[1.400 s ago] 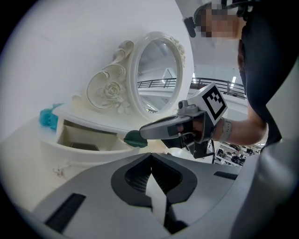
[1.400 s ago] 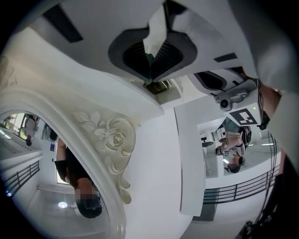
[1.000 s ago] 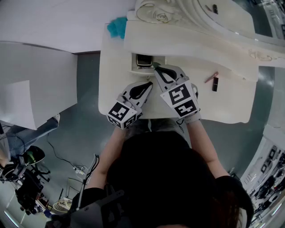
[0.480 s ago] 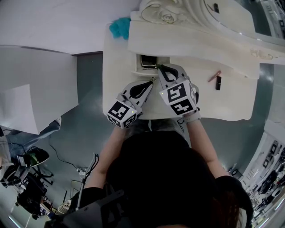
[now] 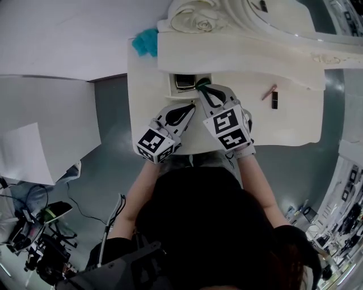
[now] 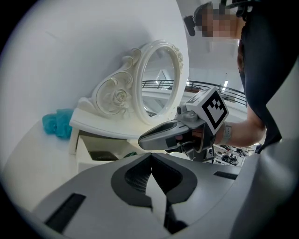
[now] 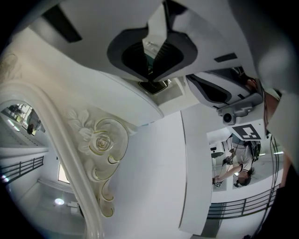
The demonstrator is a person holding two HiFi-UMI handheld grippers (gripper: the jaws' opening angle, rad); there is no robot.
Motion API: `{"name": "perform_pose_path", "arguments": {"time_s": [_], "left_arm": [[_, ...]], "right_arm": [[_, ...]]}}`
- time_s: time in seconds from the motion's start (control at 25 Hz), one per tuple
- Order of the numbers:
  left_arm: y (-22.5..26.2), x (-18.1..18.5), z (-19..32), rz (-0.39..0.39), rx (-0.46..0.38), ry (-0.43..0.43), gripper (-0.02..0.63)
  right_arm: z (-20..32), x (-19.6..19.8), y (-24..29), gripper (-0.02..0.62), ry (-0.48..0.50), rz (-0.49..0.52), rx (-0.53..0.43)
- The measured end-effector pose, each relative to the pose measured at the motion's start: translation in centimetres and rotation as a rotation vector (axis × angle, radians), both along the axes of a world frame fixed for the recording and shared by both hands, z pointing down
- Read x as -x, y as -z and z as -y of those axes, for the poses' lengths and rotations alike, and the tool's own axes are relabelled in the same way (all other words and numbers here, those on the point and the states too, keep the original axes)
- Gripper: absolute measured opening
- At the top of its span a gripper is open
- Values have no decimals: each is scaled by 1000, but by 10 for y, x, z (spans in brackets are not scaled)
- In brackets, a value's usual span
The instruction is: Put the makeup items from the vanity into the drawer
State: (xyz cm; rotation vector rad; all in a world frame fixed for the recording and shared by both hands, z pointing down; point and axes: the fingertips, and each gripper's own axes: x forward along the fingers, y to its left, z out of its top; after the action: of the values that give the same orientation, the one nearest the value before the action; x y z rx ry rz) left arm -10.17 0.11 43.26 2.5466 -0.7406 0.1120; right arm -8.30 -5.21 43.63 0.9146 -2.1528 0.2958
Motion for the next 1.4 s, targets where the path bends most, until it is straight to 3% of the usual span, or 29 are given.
{"name": "perform_pose_path", "arguments": {"time_s": [0.24, 0.92, 1.12, 1.4], "left_arm": [[2, -11, -1, -7, -9, -59, 12], [0, -48, -12, -5, -7, -207, 12], [-2, -58, -12, 8, 4, -206, 12], [0, -87, -7, 8, 11, -187, 12]], "right_arm": [[-14, -2, 4, 37, -38, 71, 33], [-42, -35, -1, 37, -158, 129, 45], [-42, -45, -4, 35, -171, 182, 63], [-37, -73, -2, 35, -116, 189, 72]]}}
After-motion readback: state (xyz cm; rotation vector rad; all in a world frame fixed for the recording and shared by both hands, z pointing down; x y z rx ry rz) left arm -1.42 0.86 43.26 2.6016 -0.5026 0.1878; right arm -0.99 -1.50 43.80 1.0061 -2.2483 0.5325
